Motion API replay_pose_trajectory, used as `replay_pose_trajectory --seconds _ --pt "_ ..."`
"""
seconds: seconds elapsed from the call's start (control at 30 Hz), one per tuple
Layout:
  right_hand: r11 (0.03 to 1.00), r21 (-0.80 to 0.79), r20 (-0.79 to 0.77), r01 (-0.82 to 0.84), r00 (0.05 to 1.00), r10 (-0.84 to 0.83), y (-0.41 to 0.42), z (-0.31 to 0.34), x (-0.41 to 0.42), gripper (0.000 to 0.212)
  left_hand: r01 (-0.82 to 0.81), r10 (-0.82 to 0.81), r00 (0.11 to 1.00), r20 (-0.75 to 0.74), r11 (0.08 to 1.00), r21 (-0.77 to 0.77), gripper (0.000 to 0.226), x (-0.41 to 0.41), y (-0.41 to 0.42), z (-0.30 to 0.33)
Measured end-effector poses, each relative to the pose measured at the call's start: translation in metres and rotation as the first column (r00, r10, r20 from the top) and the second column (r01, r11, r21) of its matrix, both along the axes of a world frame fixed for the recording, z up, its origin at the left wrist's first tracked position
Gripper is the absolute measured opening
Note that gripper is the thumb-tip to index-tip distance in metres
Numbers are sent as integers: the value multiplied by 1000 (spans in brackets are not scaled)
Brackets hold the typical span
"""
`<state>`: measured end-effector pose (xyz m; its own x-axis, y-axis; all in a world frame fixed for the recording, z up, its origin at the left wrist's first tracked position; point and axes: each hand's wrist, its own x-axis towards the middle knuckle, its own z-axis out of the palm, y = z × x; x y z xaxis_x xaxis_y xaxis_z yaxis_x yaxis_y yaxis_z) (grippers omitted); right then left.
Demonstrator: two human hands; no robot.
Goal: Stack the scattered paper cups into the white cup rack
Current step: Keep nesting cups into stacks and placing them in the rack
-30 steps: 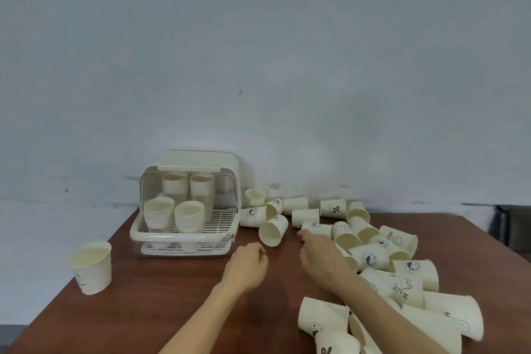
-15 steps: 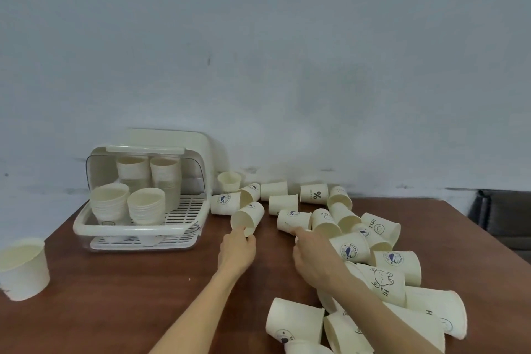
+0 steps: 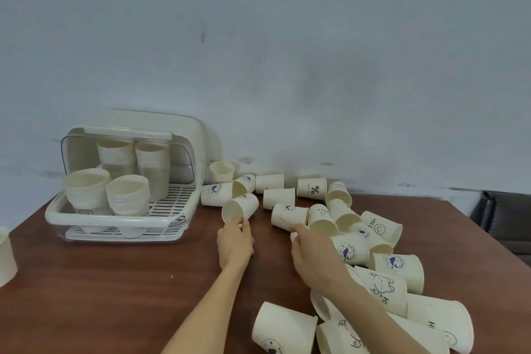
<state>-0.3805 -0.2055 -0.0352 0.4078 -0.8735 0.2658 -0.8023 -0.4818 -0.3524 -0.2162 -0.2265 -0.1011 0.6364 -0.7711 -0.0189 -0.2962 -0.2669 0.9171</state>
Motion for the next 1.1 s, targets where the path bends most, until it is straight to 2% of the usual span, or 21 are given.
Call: replay_pose_trajectory --seconds 0.1,0.3,0.5,0.57,0.73,0.87,1.0,1.1 --pt "999 -7 33 39 999 -39 -5 1 2 29 -14 14 995 96 1000 -7 25 -1 -5 -13" --pt "998 -2 60 67 996 -67 -5 2 5 34 25 -9 972 234 998 -66 21 -3 3 -6" --pt "998 -6 68 59 996 -58 -8 10 2 39 118 -61 925 376 985 -130 16 -8 11 -1" --pt "997 -20 45 70 997 -69 -13 12 -1 39 169 -99 898 428 977 -128 14 -10 12 -1" --pt "988 -11 31 156 987 -156 -36 18 -12 41 274 -198 786 585 961 -42 29 -16 11 -2" --pt "960 37 28 279 960 -280 -66 29 -24 40 295 -247 763 597 955 19 36 -17 10 -1" --pt "915 15 -44 403 914 -402 -108 33 -36 33 295 -259 773 579 955 34 38 -15 7 -3" --pt "904 4 -151 428 894 -422 -140 29 -49 37 290 -251 789 560 957 21 36 -14 6 -4"
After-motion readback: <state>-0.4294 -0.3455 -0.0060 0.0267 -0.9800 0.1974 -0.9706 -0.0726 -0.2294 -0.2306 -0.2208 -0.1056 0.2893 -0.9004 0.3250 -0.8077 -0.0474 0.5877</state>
